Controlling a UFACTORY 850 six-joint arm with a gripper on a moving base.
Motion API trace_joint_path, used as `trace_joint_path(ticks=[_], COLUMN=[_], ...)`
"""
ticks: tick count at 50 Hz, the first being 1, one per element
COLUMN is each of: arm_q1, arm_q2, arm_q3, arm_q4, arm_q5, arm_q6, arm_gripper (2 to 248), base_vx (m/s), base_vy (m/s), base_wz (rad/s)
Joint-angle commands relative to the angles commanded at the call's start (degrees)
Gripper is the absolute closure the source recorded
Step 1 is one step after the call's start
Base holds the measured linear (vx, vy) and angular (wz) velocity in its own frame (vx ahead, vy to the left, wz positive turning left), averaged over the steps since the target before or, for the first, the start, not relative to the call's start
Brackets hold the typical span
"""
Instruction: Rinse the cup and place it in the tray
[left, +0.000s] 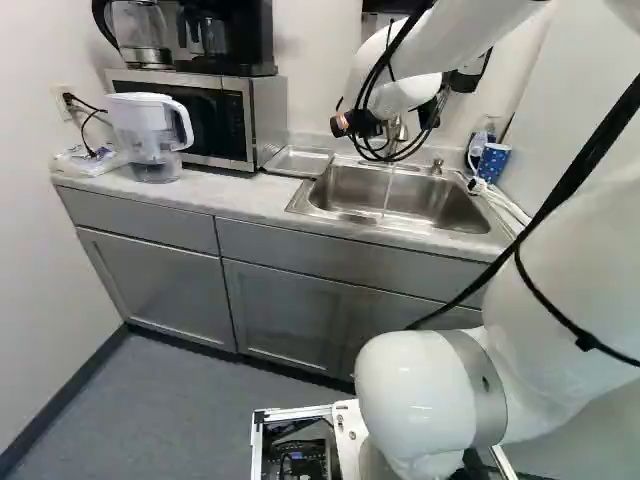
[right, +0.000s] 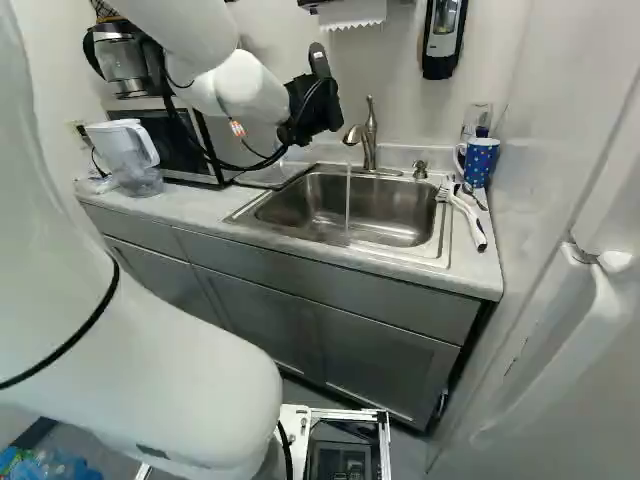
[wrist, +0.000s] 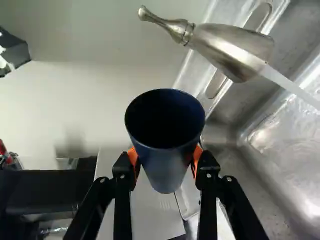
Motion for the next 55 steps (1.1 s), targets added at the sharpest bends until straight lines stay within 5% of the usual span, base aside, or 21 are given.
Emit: trace_joint_path(ticks=[55], arm_q1=[0.00], arm_q2=[0.00], arm_q3=[0.00], arm_q4=[0.00], arm_q5=[0.00], arm_q6=[-33.16], arm_gripper=[129], base_vx=[0.000], base_vy=[0.000], base_wz=[0.000])
